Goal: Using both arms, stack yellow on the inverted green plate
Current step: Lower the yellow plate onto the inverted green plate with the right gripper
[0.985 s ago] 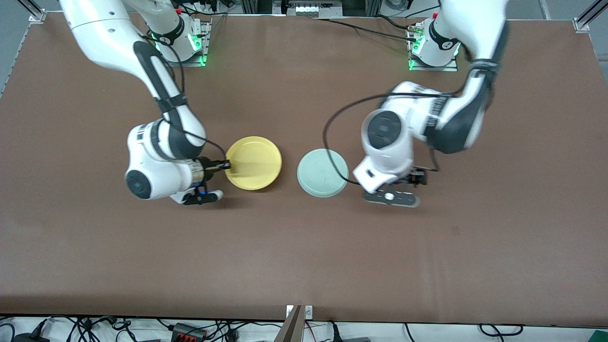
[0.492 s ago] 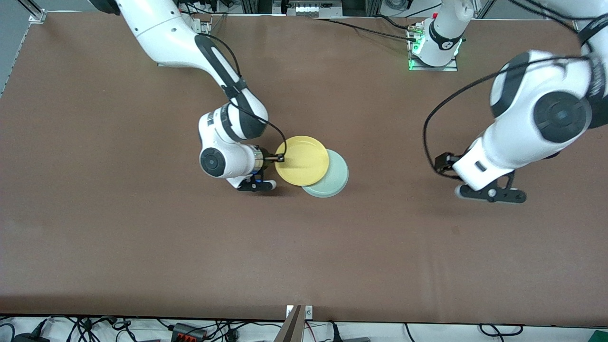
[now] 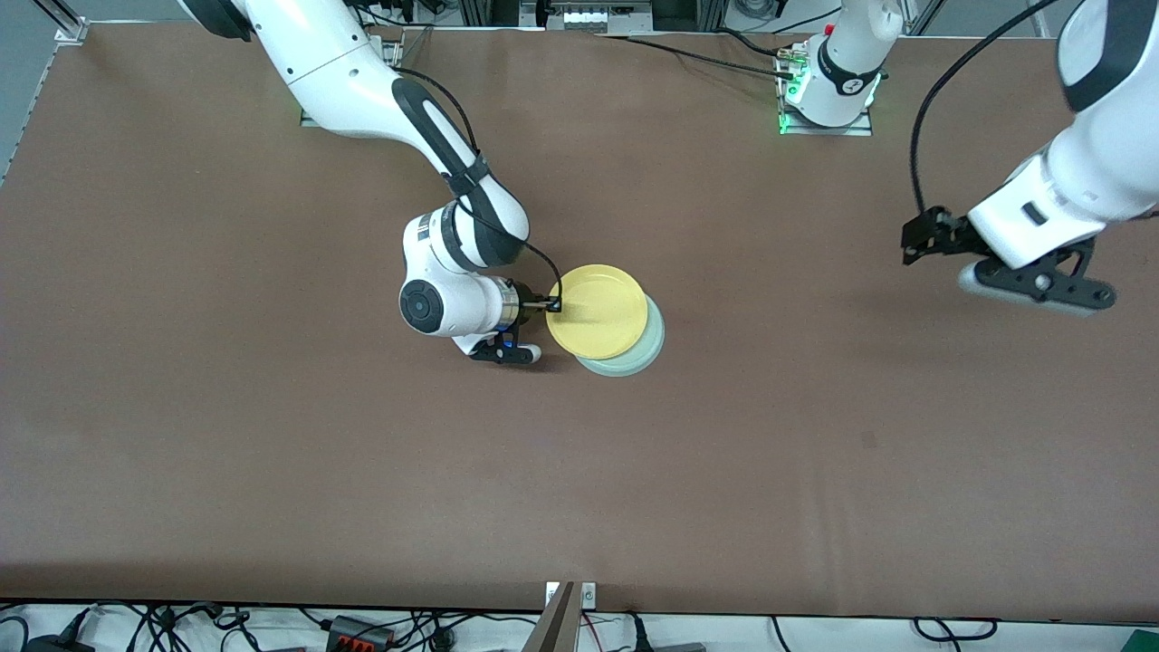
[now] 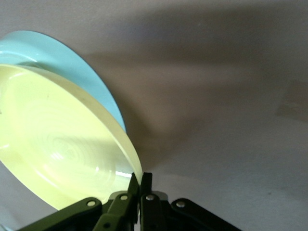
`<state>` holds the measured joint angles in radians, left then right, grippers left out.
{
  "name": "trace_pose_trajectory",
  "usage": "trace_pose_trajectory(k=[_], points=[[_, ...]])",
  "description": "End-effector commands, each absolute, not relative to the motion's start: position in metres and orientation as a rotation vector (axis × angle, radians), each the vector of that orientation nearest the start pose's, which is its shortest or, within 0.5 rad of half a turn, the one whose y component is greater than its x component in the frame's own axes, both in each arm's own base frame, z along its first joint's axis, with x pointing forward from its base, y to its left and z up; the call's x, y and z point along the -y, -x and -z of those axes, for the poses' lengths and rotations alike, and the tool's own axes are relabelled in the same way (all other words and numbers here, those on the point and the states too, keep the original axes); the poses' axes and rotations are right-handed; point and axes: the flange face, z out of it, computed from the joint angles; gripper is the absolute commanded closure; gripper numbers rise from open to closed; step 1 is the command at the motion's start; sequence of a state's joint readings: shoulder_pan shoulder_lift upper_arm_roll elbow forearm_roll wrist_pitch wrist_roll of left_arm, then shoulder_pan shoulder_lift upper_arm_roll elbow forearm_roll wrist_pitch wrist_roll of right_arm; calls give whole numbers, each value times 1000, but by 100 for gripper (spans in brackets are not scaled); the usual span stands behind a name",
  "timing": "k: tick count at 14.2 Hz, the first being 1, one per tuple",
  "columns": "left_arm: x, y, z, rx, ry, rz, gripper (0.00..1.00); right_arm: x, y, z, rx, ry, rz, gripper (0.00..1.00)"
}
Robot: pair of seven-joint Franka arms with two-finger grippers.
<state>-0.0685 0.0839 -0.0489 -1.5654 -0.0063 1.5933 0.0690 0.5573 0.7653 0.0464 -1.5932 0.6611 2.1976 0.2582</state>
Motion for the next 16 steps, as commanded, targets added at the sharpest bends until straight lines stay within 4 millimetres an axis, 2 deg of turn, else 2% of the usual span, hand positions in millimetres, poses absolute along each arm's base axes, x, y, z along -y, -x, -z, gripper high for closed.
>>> trace_pose_trajectory(k=[1,2,3,5,7,10,13,16], points=[[59,-549,-576,-274,3165,-54,0,-414,-553,-181,-179,2645,-480,100],[52,-546,-569,-226,3171,-30,0,-416,-551,-181,-177,2644,-480,100],[45,-551,-566,-195,3185,69,0,-418,-550,-181,-170,2646,-480,100],[43,-554,-569,-186,3199,165,0,-417,-551,-178,-171,2651,-472,100],[28,-552,-567,-190,3204,129,0,-416,-553,-171,-187,2654,-443,100],[35,-543,-578,-242,3193,-41,0,-427,-555,-174,-161,2651,-412,100],[37,-556,-579,-236,3193,12,0,-429,-554,-171,-177,2651,-419,100],[35,-558,-578,-239,3169,8,0,-430,-554,-172,-172,2654,-417,100]])
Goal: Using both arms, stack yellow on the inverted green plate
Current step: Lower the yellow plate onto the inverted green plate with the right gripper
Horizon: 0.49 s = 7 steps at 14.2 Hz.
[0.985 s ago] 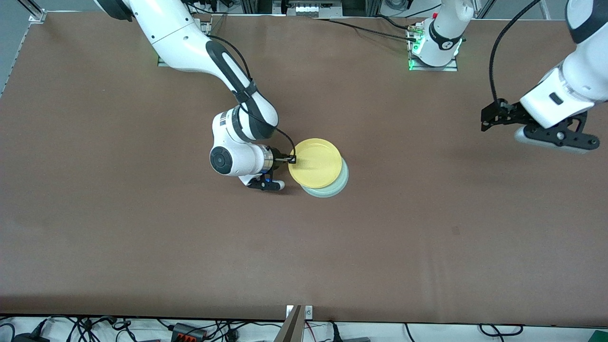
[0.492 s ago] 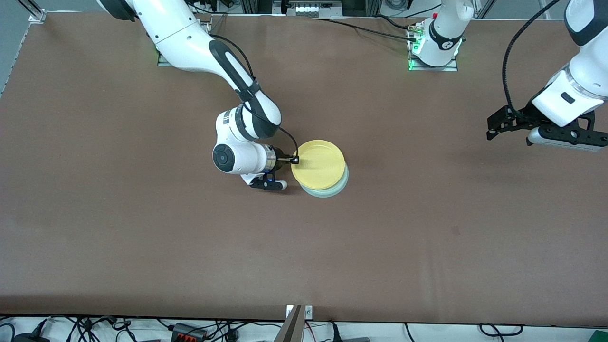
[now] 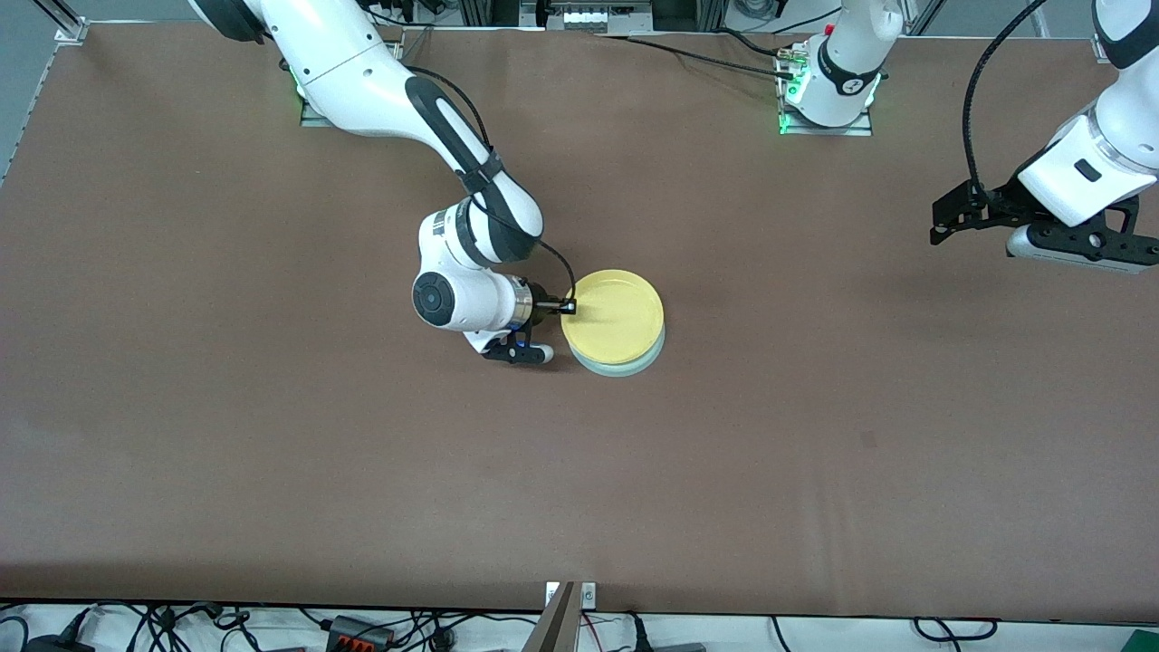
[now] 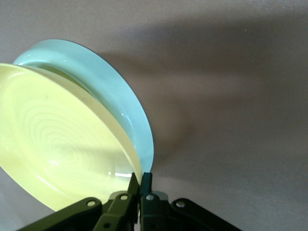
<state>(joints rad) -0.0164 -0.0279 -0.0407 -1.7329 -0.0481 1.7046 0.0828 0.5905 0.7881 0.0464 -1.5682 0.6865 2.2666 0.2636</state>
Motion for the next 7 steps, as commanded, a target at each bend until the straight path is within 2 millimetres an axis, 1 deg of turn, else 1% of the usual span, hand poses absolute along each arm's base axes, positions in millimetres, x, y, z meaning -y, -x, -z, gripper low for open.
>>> trace_pose_trajectory(k=[1,2,3,5,6,7], points=[[36,-560,-578,-234,3148,22,0,-430,-554,-170,-175,2655,-419,100],[38,-560,-578,-213,3144,31,0,-431,-555,-173,-183,2650,-417,77],[39,-559,-579,-205,3146,27,0,-430,-558,-176,-235,2649,-419,1],[41,-559,-578,-210,3148,22,0,-436,-567,-200,-225,2641,-387,0],[41,-559,-578,-210,3148,22,0,-433,-569,-206,-220,2641,-405,0],[41,-559,-578,-208,3148,19,0,-429,-572,-216,-201,2650,-403,0]])
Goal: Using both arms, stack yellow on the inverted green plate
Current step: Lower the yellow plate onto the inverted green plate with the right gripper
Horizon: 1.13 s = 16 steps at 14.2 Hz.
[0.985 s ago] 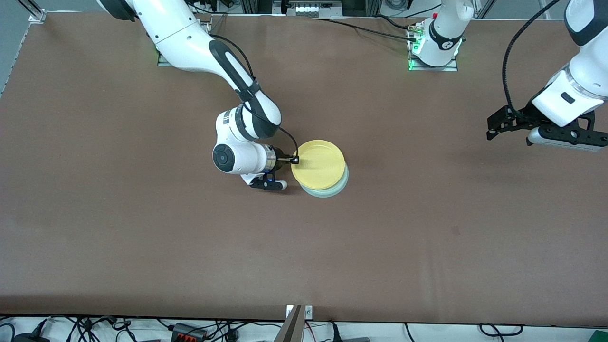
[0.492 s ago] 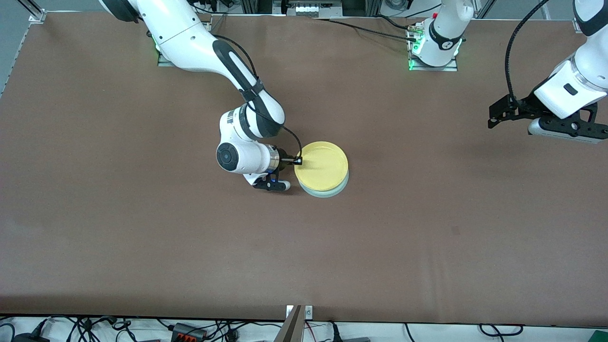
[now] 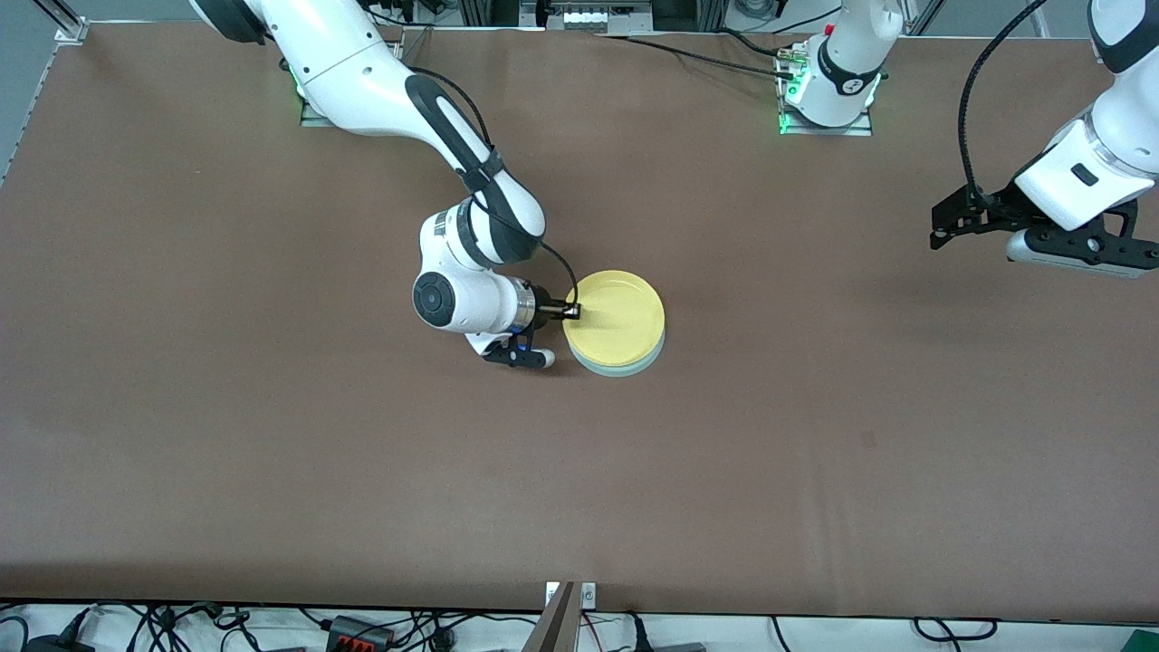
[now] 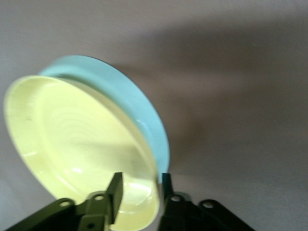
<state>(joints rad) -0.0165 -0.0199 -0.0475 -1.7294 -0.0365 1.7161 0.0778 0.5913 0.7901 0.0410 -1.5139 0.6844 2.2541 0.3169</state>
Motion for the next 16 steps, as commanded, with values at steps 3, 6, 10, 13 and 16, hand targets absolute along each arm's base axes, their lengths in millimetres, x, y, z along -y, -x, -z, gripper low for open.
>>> trace_pose_trajectory(k=[3,6,10,13,16], points=[[42,-558,-579,-217,3147,17,0,-386,-587,-282,-69,2786,-394,0],[47,-558,-580,-229,3152,19,0,-327,-604,-334,-83,2845,-429,0],[48,-557,-580,-231,3155,19,0,-247,-617,-398,-171,2841,-462,0],[48,-554,-579,-224,3155,-17,0,-208,-627,-413,-153,2878,-422,0],[48,-554,-580,-224,3155,-22,0,-191,-630,-412,-36,3003,-385,0]])
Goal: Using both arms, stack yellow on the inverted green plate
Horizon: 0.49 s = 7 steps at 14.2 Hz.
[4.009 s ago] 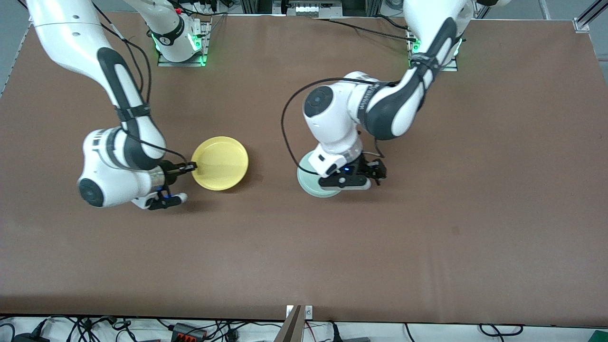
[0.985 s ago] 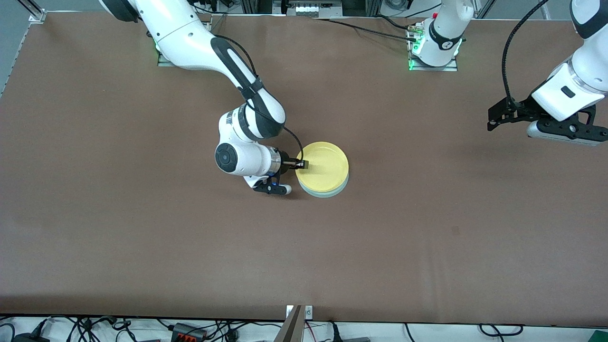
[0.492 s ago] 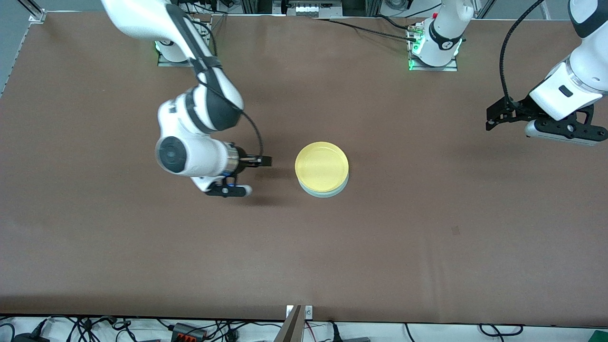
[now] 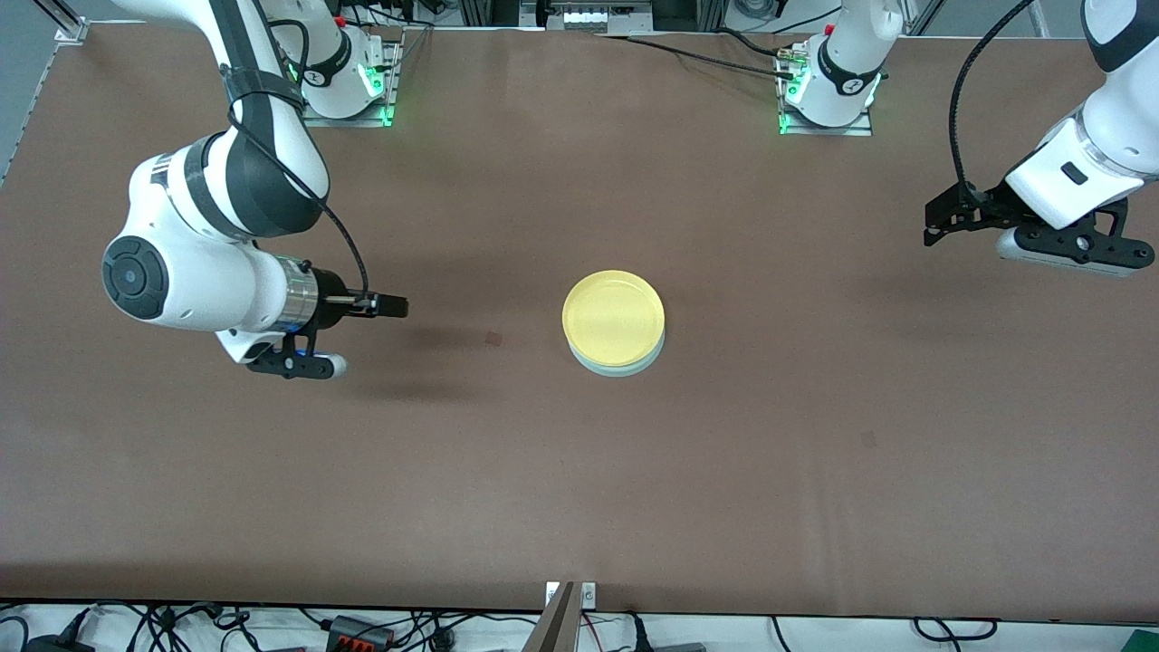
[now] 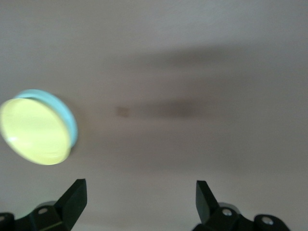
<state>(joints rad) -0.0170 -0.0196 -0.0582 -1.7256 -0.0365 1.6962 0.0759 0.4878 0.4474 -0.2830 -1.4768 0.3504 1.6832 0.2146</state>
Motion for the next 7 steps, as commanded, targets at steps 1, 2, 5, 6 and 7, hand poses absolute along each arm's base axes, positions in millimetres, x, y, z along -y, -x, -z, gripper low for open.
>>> trace_pose_trajectory(k=[1,2,5,6,7], points=[[48,-554,-583,-224,3157,-13,0,-187,-630,-417,-40,3012,-371,0],[48,-554,-583,-224,3157,-20,0,-183,-631,-427,-51,3011,-344,0],[48,-553,-584,-227,3157,-25,0,-151,-634,-456,-76,3084,-246,0],[50,-553,-585,-232,3156,-22,0,-143,-634,-467,-68,3099,-209,0],[59,-553,-584,-255,3156,-25,0,-129,-634,-481,-63,3121,-168,0]])
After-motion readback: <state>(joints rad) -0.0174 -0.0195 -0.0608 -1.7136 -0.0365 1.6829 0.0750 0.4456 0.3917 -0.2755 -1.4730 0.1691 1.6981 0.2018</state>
